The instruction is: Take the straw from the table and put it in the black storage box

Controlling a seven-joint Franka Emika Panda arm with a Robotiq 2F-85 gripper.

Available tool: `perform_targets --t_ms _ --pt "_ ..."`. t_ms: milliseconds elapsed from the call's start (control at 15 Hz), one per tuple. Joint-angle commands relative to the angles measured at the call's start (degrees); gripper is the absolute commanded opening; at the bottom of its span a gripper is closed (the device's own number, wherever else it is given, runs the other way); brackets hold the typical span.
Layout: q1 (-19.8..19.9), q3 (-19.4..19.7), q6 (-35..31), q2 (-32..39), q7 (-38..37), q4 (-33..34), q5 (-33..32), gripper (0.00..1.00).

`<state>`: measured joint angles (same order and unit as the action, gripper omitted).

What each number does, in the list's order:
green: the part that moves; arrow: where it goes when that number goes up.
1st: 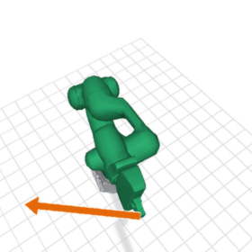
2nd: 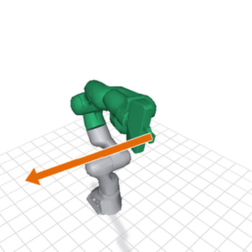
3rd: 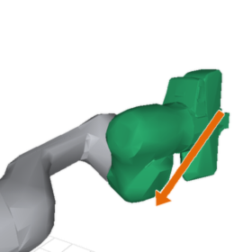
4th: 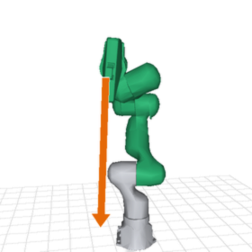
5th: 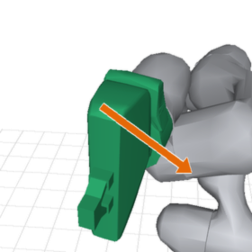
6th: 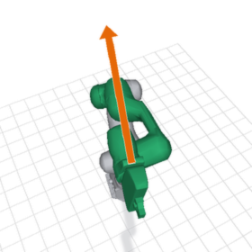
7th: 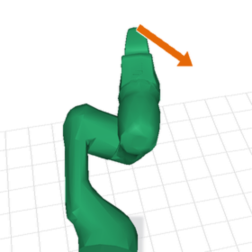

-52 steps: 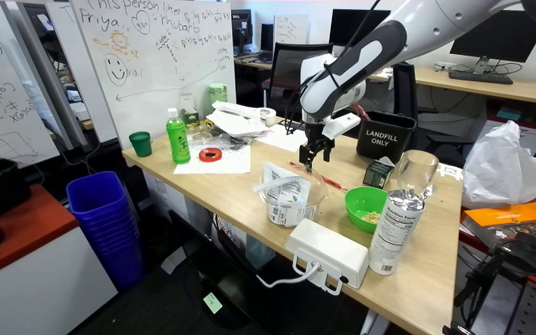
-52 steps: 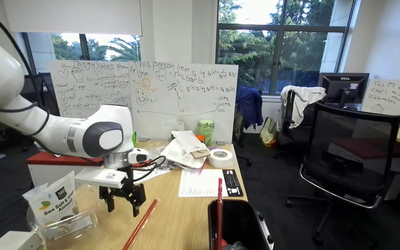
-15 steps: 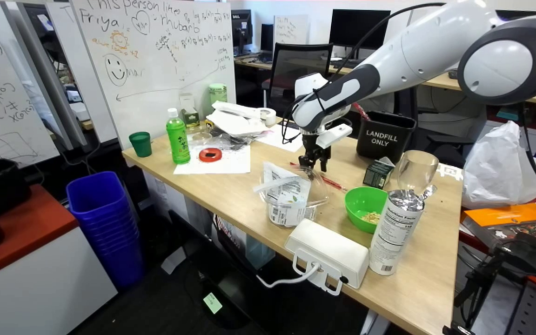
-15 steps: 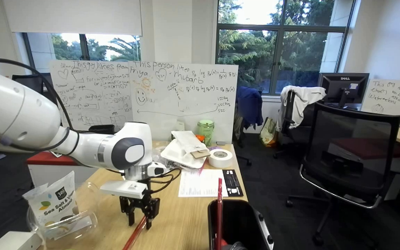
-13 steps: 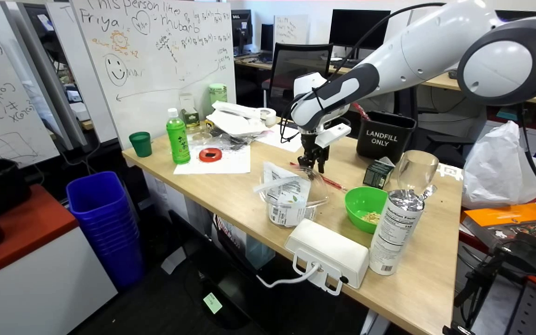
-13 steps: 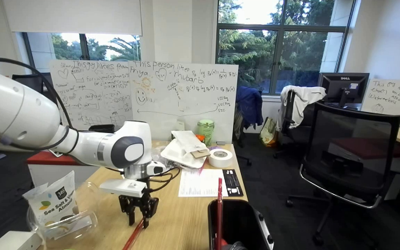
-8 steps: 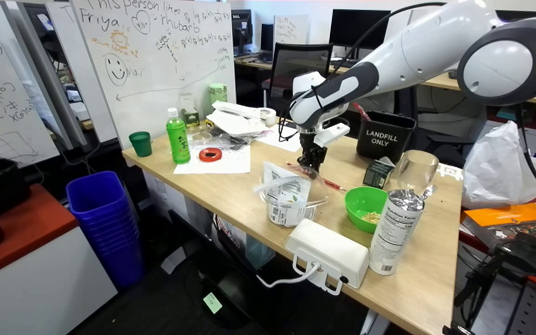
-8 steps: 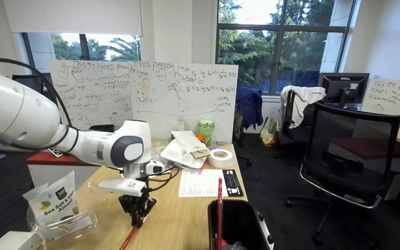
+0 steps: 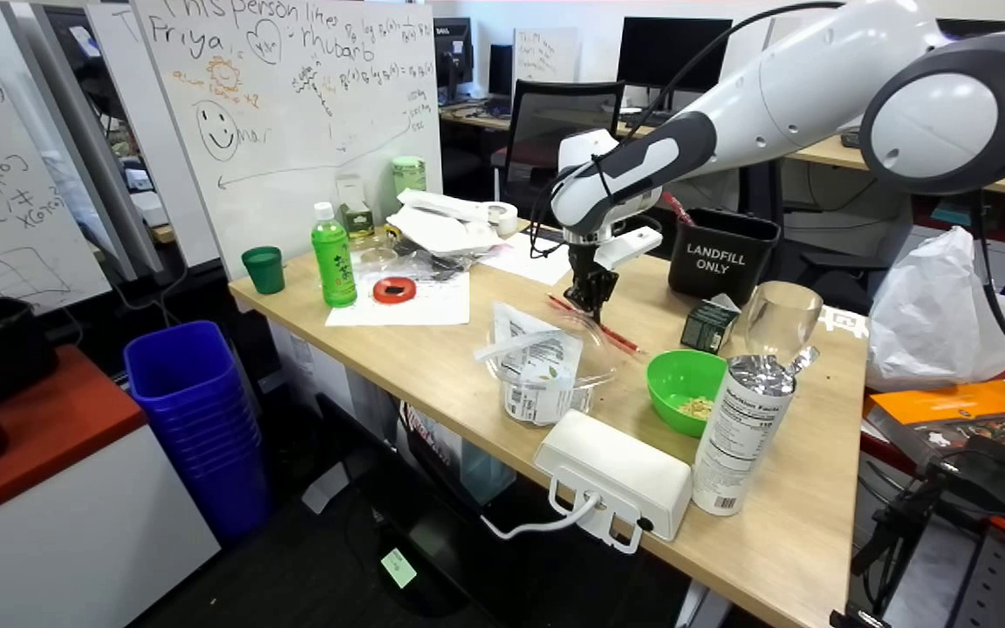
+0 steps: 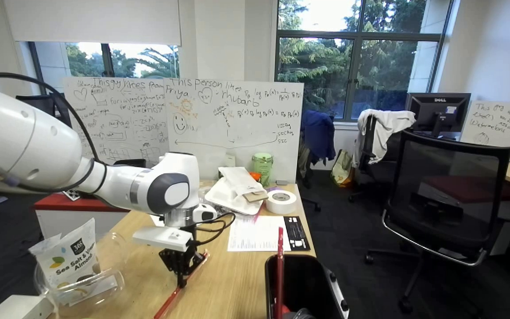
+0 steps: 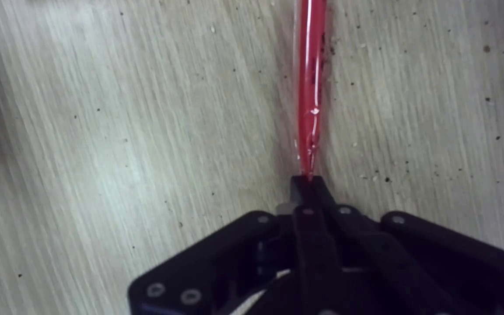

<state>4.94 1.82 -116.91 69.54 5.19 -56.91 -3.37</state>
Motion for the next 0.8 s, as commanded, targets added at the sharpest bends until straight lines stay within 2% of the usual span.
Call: perform_targets --t_ms 0,400,733 --pt "2.0 -1.6 -2.6 -2.3 1.2 -2.1 2.3 0.00" --pt "4.4 -2.9 -11.0 -8.0 1.4 -7.2 5.1 0.00" --pt "5.6 -2.7 -24.1 -16.9 4.5 -18.7 5.2 0.00"
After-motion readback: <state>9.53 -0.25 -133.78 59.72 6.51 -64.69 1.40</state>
